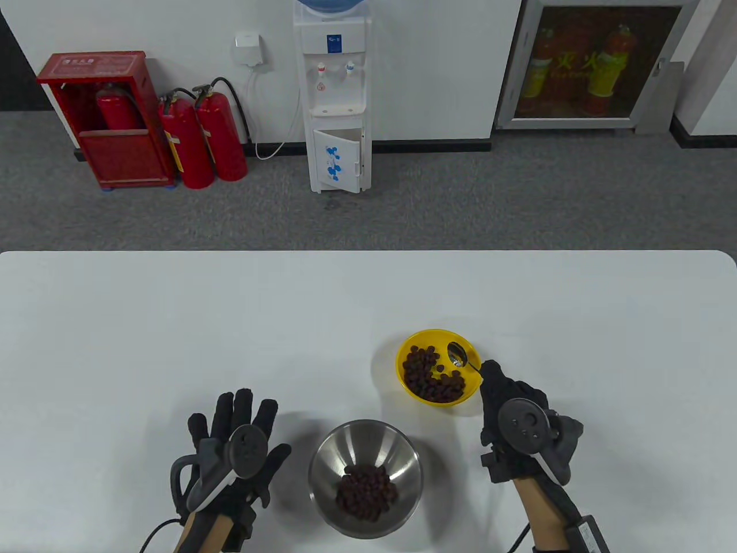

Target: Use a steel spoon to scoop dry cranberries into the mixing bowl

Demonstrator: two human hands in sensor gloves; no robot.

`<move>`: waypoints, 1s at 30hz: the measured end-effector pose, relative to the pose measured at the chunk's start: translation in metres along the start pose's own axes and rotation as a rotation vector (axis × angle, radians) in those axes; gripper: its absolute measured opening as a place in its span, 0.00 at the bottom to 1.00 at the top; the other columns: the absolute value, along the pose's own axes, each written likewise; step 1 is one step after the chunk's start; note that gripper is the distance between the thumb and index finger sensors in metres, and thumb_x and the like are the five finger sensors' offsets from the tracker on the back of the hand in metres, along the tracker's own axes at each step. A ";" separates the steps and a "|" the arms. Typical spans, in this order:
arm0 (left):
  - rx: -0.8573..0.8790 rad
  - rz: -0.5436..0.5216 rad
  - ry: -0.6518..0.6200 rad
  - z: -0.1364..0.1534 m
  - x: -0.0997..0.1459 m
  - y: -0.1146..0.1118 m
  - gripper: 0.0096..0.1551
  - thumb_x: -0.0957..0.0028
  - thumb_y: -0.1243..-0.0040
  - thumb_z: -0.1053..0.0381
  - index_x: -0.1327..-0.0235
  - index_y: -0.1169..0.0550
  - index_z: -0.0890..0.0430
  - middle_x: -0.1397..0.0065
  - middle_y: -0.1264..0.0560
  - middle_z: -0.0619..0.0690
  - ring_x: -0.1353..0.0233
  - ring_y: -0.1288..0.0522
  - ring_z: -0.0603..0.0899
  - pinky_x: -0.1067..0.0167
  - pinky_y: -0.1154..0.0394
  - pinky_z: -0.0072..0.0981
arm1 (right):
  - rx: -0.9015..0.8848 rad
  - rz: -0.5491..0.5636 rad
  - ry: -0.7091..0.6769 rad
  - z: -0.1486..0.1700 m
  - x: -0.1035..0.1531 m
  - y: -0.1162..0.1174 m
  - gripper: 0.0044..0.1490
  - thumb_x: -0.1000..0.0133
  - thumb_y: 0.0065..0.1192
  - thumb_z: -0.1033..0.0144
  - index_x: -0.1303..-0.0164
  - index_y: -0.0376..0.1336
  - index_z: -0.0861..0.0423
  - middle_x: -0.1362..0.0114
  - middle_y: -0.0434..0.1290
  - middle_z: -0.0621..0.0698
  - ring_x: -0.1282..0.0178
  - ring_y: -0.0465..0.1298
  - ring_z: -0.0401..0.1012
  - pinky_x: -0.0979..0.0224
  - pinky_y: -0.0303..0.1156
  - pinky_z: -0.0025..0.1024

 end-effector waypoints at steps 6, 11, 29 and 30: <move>-0.003 0.001 -0.001 0.000 0.000 0.000 0.46 0.53 0.55 0.23 0.25 0.57 0.28 0.13 0.67 0.41 0.13 0.70 0.58 0.28 0.73 0.72 | 0.130 0.002 -0.057 -0.011 0.003 0.005 0.25 0.46 0.63 0.59 0.39 0.69 0.53 0.44 0.82 0.44 0.49 0.85 0.43 0.39 0.76 0.46; 0.001 -0.004 -0.002 0.000 0.000 0.000 0.46 0.53 0.55 0.23 0.25 0.57 0.28 0.13 0.67 0.41 0.13 0.70 0.58 0.28 0.73 0.72 | 0.197 -0.043 -0.034 -0.010 0.003 0.010 0.25 0.46 0.63 0.57 0.42 0.71 0.54 0.46 0.84 0.43 0.52 0.87 0.41 0.41 0.78 0.43; 0.001 -0.004 -0.001 -0.001 0.000 0.000 0.46 0.53 0.55 0.23 0.25 0.57 0.28 0.13 0.67 0.41 0.13 0.70 0.58 0.28 0.73 0.72 | -0.758 -0.374 0.632 0.066 0.022 0.081 0.26 0.45 0.64 0.61 0.43 0.70 0.63 0.51 0.84 0.51 0.58 0.87 0.44 0.49 0.79 0.45; -0.002 -0.002 0.000 -0.001 0.000 0.000 0.46 0.53 0.54 0.23 0.25 0.57 0.28 0.13 0.67 0.41 0.13 0.70 0.58 0.28 0.73 0.72 | -0.760 -0.374 0.632 0.067 0.022 0.081 0.26 0.45 0.64 0.60 0.42 0.70 0.63 0.50 0.84 0.50 0.57 0.87 0.44 0.48 0.79 0.44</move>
Point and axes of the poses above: the tracker on the back of each hand, its own z axis roughly to the little-finger side, its own x axis roughly from the fingertips to the wrist, y = z × x, the point moved 4 cm from there along -x, roughly from the wrist to the fingertips
